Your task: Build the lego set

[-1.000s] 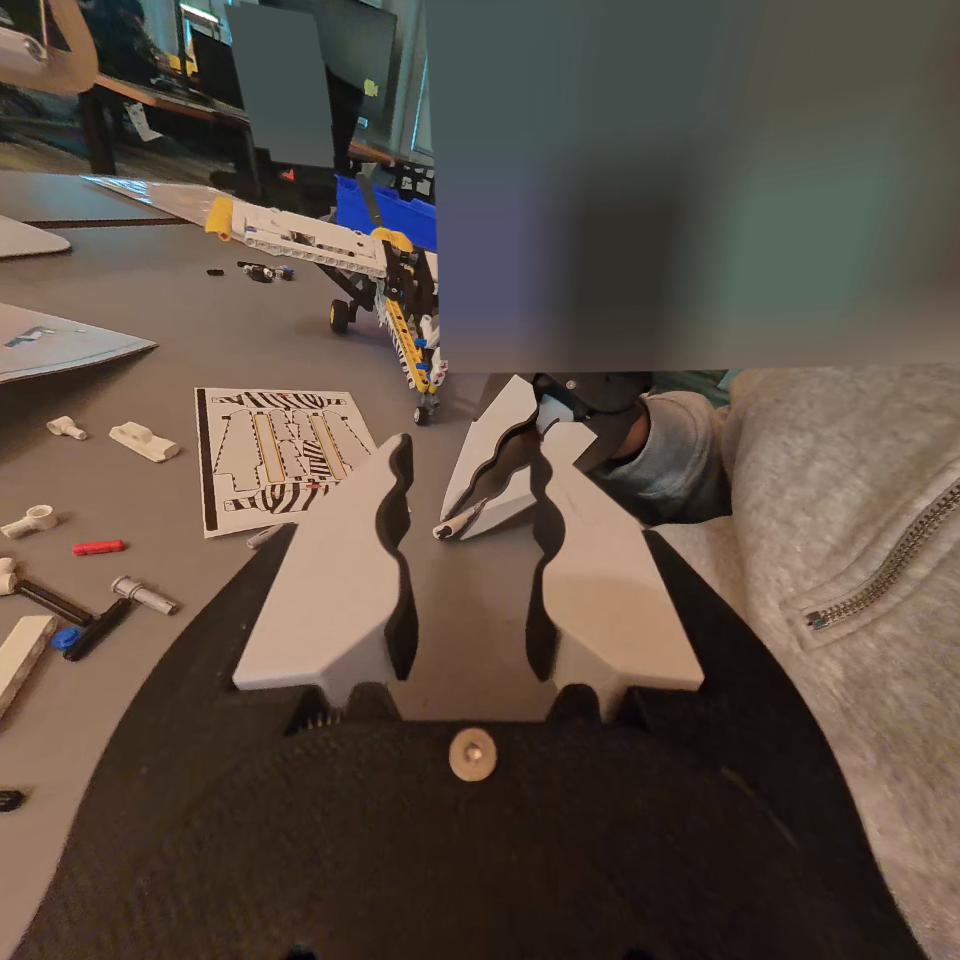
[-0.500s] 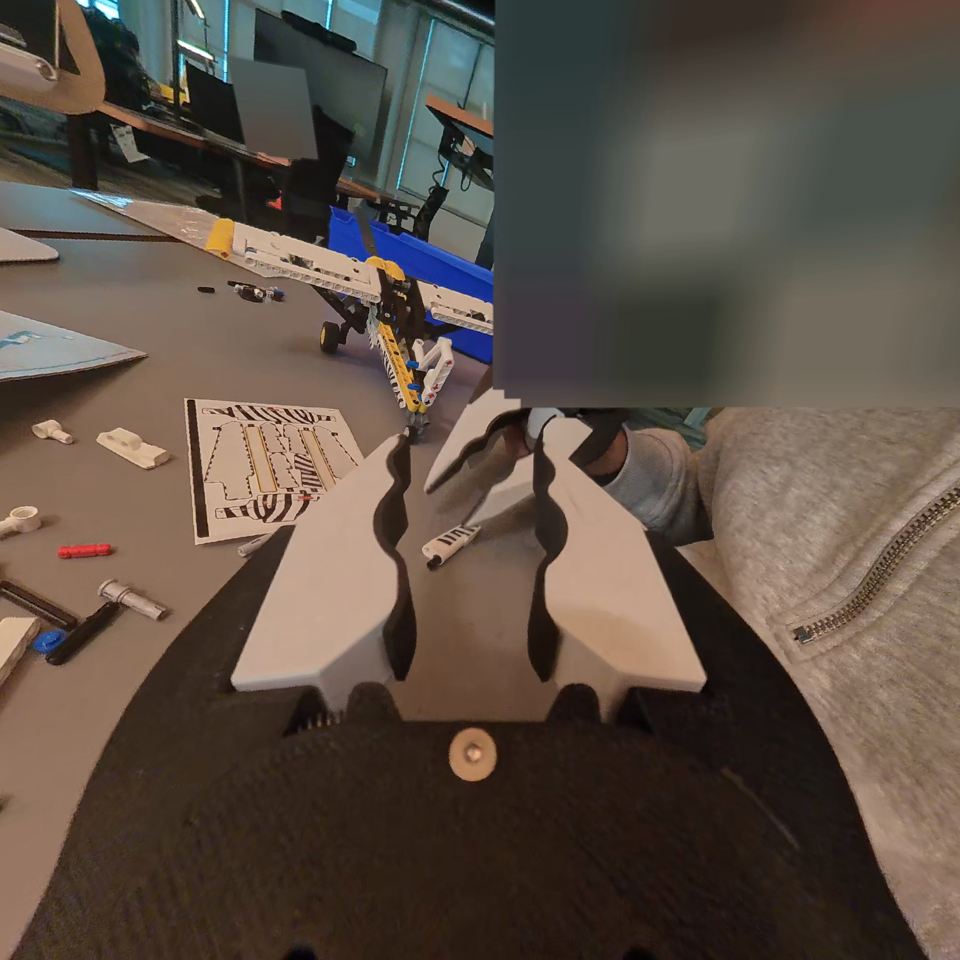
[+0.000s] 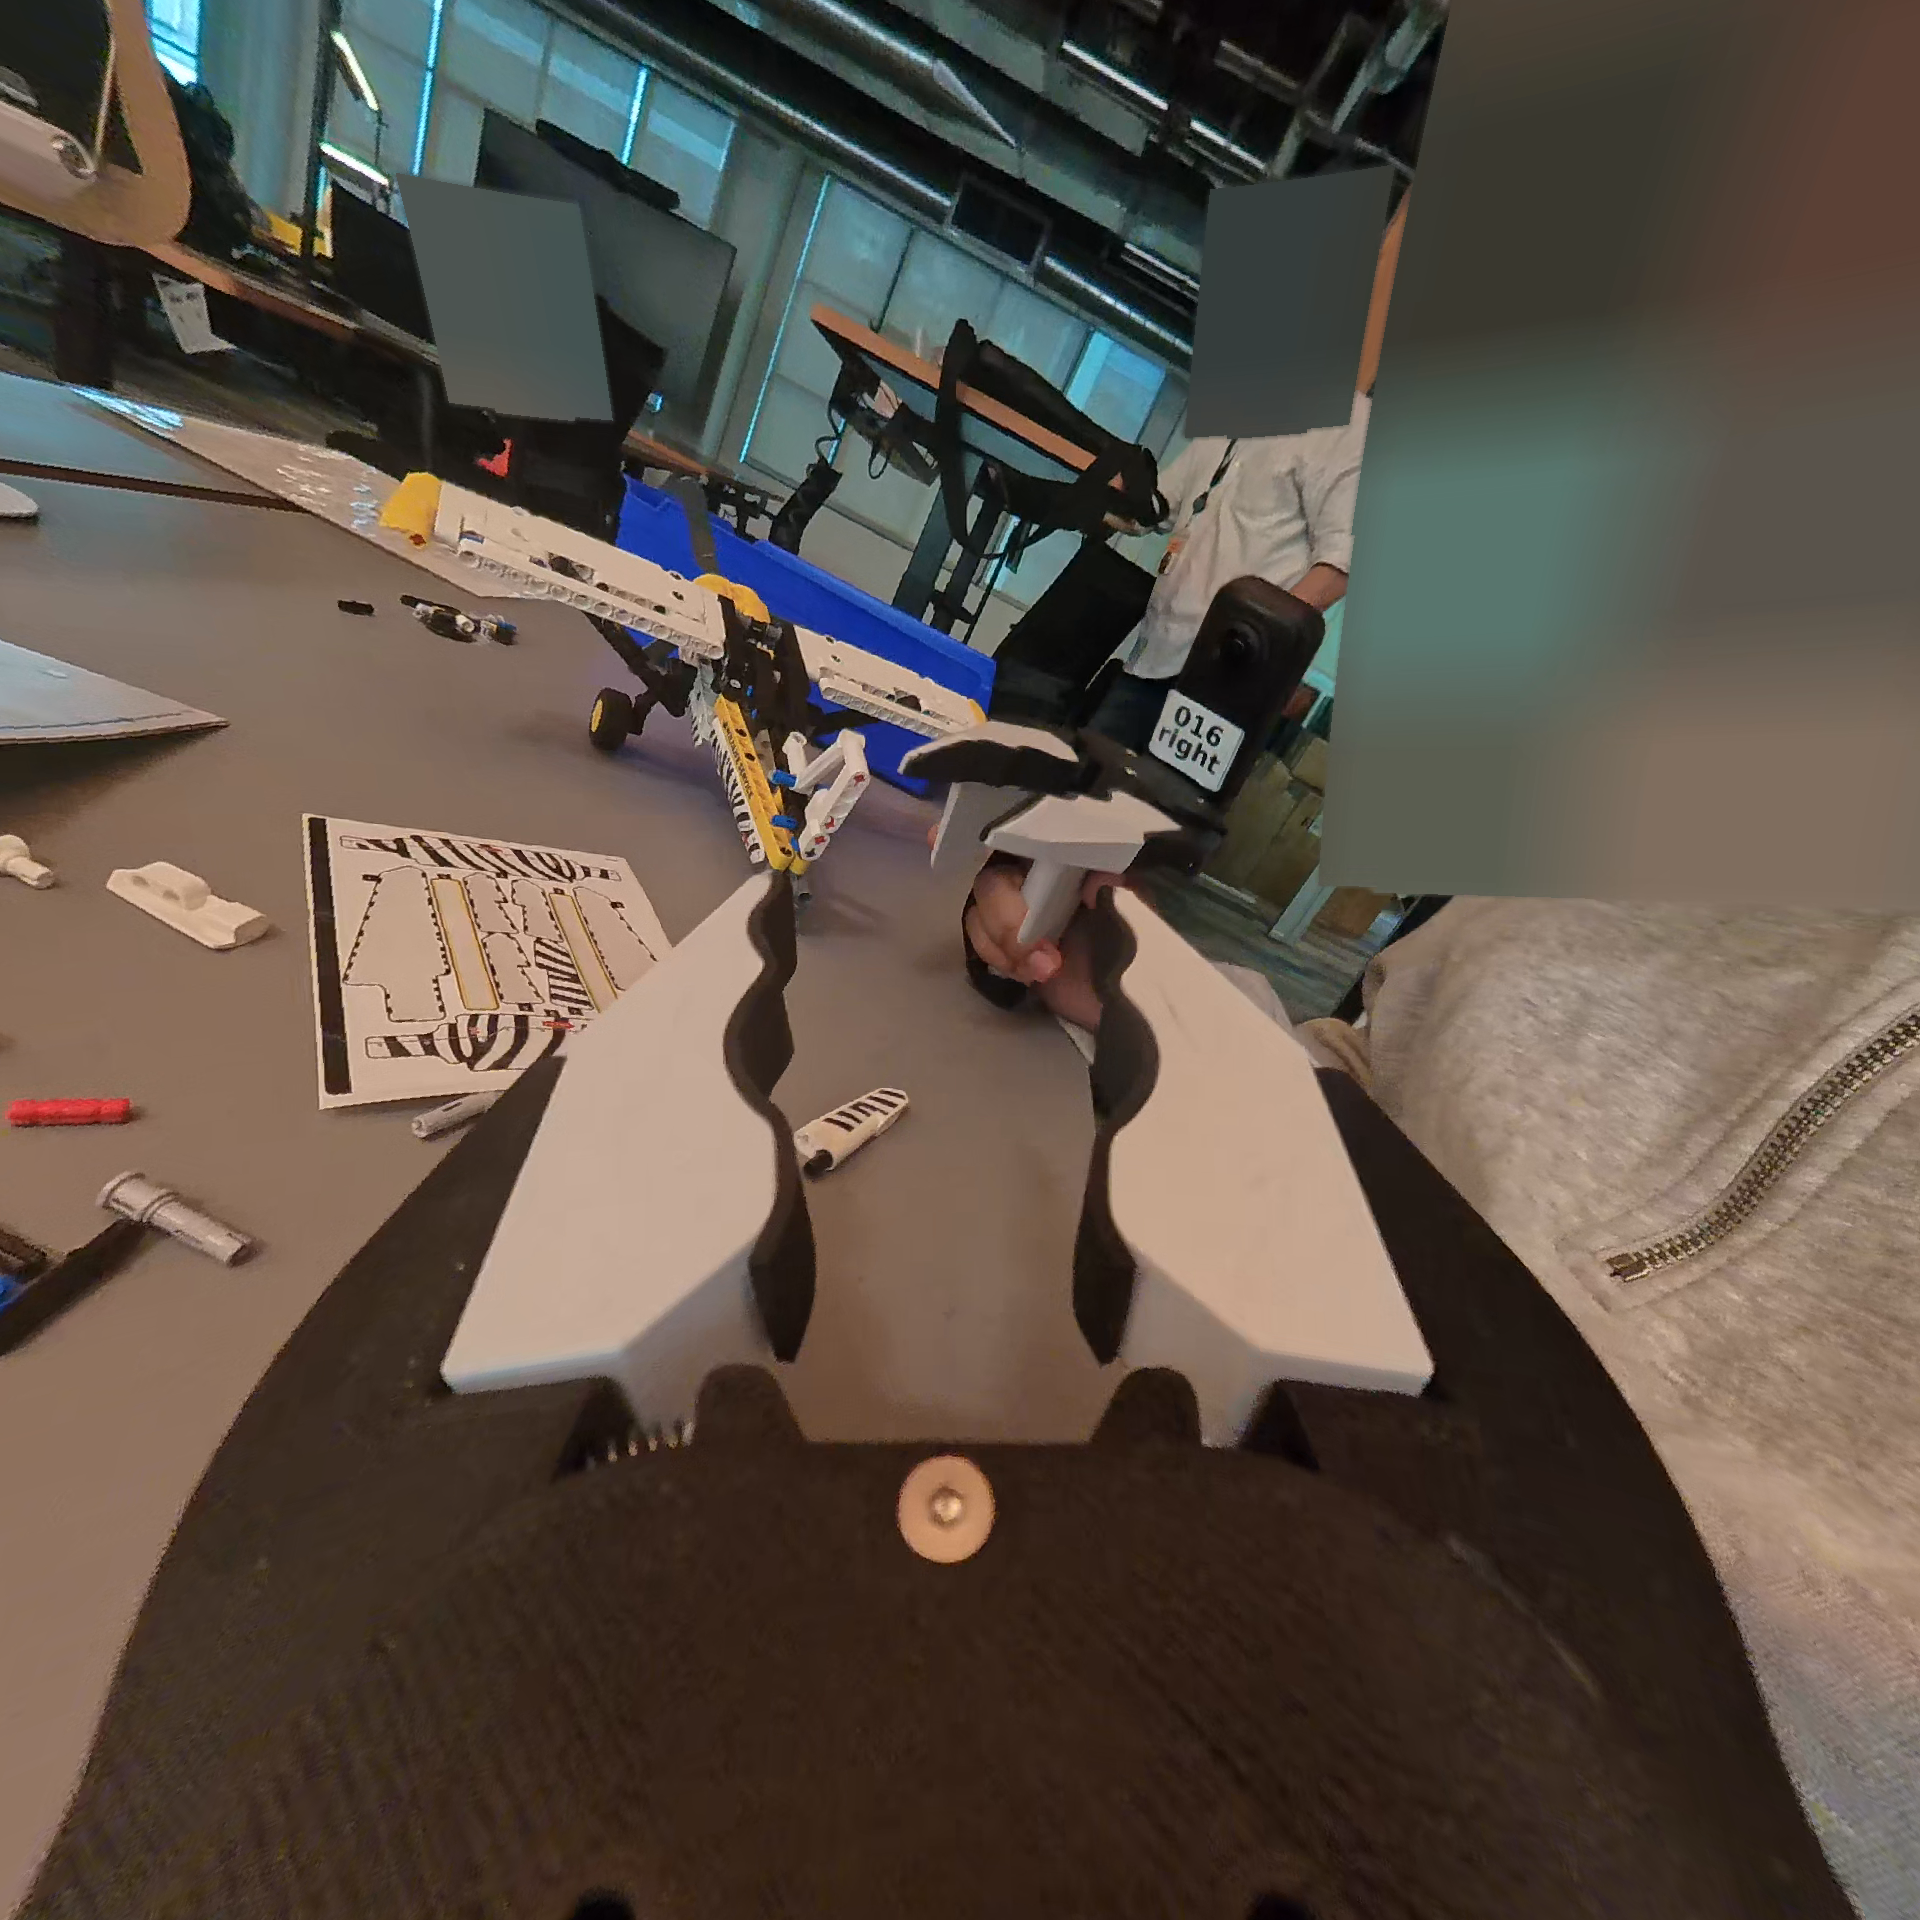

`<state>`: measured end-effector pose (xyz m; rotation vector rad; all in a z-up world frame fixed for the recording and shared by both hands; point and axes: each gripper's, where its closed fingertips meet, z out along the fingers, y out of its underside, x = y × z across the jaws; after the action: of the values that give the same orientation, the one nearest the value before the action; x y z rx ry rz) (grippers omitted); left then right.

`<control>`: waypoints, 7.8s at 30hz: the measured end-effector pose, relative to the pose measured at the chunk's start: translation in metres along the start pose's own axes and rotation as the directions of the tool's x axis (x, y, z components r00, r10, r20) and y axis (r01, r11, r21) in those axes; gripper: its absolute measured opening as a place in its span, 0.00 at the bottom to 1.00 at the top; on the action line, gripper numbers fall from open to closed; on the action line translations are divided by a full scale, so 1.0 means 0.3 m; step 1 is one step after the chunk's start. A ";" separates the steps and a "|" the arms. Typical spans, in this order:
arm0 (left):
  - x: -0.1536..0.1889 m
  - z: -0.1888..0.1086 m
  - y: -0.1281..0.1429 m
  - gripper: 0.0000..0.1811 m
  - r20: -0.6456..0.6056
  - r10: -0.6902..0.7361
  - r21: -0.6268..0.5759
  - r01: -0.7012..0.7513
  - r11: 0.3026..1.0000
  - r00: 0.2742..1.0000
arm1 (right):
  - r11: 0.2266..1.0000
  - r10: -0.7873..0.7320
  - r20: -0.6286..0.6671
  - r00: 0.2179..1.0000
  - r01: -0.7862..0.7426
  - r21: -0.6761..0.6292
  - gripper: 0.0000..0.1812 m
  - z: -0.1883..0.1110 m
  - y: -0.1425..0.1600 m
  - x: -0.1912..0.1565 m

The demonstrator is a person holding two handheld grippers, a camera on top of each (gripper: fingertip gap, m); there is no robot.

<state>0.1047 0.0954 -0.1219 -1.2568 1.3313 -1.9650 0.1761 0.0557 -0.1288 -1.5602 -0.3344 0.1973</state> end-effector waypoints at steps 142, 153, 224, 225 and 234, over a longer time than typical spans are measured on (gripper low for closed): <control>-0.075 0.093 0.243 0.16 0.178 -0.453 -0.488 0.478 0.730 0.874 | 0.820 -0.406 0.130 0.905 0.423 -0.385 0.06 0.091 0.203 -0.161; 0.045 0.118 0.193 0.03 -0.055 -0.348 -0.504 0.275 0.819 0.936 | 0.990 -0.031 0.135 0.990 0.049 -0.133 0.20 0.068 0.049 -0.170; 0.148 0.161 0.140 0.04 -0.262 -0.537 -0.408 0.412 0.814 0.802 | 0.952 0.304 0.396 0.866 -0.287 -0.103 0.01 -0.004 -0.009 -0.220; 0.151 0.161 0.139 0.04 -0.263 -0.536 -0.410 0.410 0.815 0.802 | 0.953 0.303 0.401 0.864 -0.287 -0.101 0.01 -0.005 -0.011 -0.222; 0.168 0.169 0.135 0.04 -0.280 -0.532 -0.399 0.407 0.822 0.799 | 0.964 0.260 0.423 0.868 -0.259 -0.061 0.01 -0.020 -0.024 -0.228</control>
<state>0.1197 0.0149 -0.1302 -1.5364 1.7063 -2.5237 0.1132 0.0272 -0.1274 -1.5535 -0.4665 0.7607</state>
